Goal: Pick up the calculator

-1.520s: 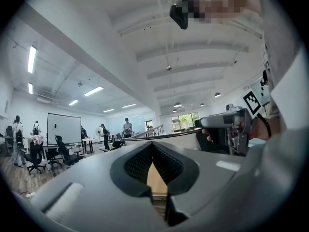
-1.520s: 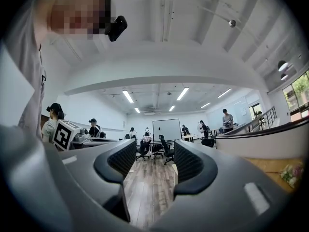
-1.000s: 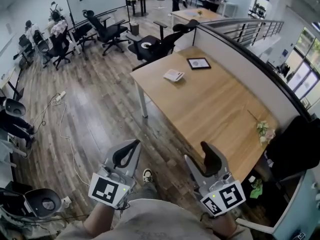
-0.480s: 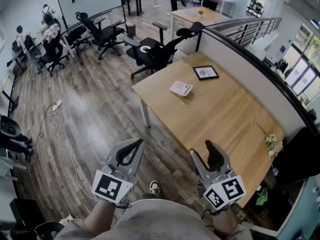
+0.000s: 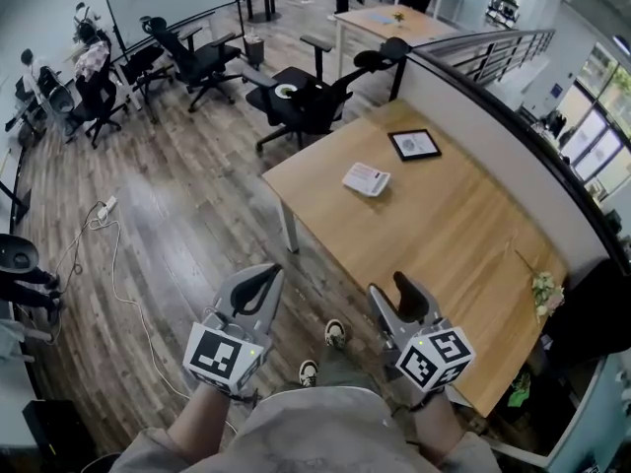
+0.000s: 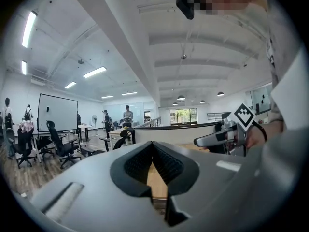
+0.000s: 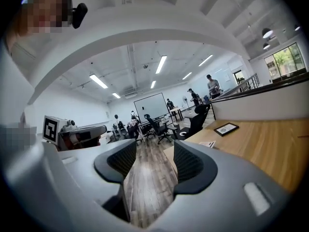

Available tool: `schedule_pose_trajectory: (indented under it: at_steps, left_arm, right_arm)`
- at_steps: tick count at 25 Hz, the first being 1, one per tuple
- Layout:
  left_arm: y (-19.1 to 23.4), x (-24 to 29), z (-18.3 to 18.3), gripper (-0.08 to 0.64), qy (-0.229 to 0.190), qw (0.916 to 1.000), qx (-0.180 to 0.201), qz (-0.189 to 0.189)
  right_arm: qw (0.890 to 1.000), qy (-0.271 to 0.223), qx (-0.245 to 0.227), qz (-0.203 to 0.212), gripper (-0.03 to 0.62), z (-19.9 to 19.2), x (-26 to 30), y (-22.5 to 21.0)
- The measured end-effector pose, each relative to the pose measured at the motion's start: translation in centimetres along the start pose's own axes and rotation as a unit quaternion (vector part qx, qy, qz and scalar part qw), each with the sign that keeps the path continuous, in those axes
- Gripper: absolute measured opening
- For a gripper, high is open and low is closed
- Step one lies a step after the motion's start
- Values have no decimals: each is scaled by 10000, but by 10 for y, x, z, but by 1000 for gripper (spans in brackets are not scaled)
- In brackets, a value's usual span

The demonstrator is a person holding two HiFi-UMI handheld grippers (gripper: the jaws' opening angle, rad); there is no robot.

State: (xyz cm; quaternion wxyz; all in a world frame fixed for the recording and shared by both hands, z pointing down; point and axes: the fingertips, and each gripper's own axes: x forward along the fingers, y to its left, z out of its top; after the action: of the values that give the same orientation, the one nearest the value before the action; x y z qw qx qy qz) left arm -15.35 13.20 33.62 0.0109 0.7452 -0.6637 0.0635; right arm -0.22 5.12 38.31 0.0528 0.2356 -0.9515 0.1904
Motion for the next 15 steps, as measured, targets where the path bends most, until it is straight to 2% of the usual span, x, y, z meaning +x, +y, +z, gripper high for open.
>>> schedule_pose_trajectory:
  at_steps: [5, 15]
  left_arm:
    - [18, 39, -11, 2, 137, 9999, -18, -86]
    - [67, 155, -27, 2, 513, 9983, -66, -271]
  right_arm:
    - [9996, 174, 191, -103, 229, -6, 33, -33]
    - [9954, 682, 656, -159, 229, -8, 127, -115]
